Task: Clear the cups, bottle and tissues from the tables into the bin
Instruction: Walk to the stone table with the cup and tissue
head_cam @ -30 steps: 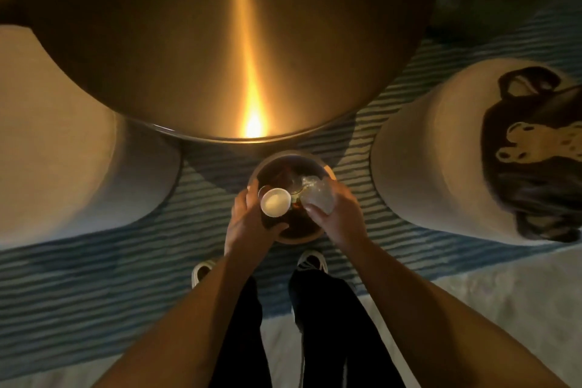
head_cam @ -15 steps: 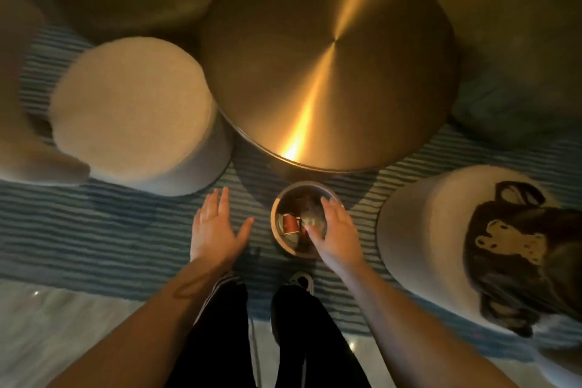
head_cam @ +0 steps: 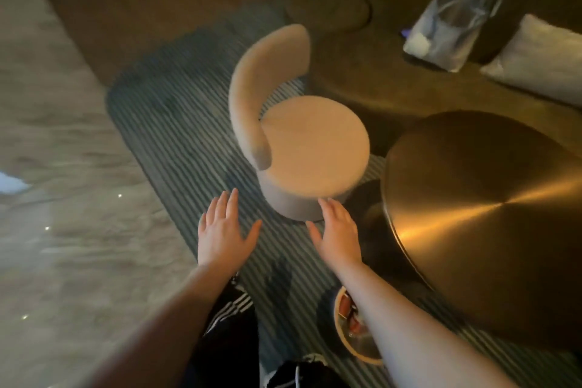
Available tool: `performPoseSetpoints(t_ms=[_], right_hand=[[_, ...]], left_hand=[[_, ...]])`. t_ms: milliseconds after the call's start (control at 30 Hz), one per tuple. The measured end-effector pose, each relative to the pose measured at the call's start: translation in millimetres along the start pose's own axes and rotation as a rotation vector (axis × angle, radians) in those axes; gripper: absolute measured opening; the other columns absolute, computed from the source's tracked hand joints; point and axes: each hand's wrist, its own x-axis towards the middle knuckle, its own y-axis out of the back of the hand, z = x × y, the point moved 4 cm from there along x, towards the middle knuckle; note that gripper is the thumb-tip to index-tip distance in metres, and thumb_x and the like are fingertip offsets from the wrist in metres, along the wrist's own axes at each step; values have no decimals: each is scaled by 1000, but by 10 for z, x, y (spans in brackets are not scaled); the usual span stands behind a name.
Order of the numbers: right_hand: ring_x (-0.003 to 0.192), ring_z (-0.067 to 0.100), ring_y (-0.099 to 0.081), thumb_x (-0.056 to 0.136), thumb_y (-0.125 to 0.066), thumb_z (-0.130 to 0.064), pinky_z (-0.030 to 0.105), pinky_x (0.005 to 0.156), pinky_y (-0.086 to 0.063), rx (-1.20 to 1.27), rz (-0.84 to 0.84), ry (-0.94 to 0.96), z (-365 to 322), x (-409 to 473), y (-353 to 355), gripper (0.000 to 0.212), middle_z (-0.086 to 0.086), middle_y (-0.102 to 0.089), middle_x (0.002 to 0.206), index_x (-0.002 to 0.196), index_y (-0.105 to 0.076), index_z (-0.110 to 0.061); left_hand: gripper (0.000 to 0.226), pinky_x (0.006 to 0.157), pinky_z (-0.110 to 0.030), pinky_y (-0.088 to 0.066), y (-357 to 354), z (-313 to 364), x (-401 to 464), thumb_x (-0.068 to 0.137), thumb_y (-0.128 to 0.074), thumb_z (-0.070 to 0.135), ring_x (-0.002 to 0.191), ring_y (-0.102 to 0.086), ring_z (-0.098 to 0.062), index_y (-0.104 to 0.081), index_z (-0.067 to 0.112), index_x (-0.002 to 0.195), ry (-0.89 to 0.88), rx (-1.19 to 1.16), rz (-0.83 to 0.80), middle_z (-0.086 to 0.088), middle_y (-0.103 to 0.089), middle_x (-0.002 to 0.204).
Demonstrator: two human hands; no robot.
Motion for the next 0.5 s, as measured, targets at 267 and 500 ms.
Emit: performPoseSetpoints(t_ms=[267,500], right_hand=[[133,25,-33,95,-48,-38,40,106,-33,-88,6,210,-1305,1448,-348,54,8,-38,145,142,-36,-15],[139,23,-26,97,-44,-40,40,111,-27,-96,36,175,-2540,3220,-509,56,7,-31,151,146,-30,-18]], left_hand=[[81,113,-48,-22,478,-1054,991,86,-37,65,141,-20,-24,-15,20,148,176,-59,130,-8,-27,153],[84,115,-47,-17,1019,-2064,2684,85,-30,70,143,-13,-24,-7,22,150,187,-76,82,-6,-20,156]])
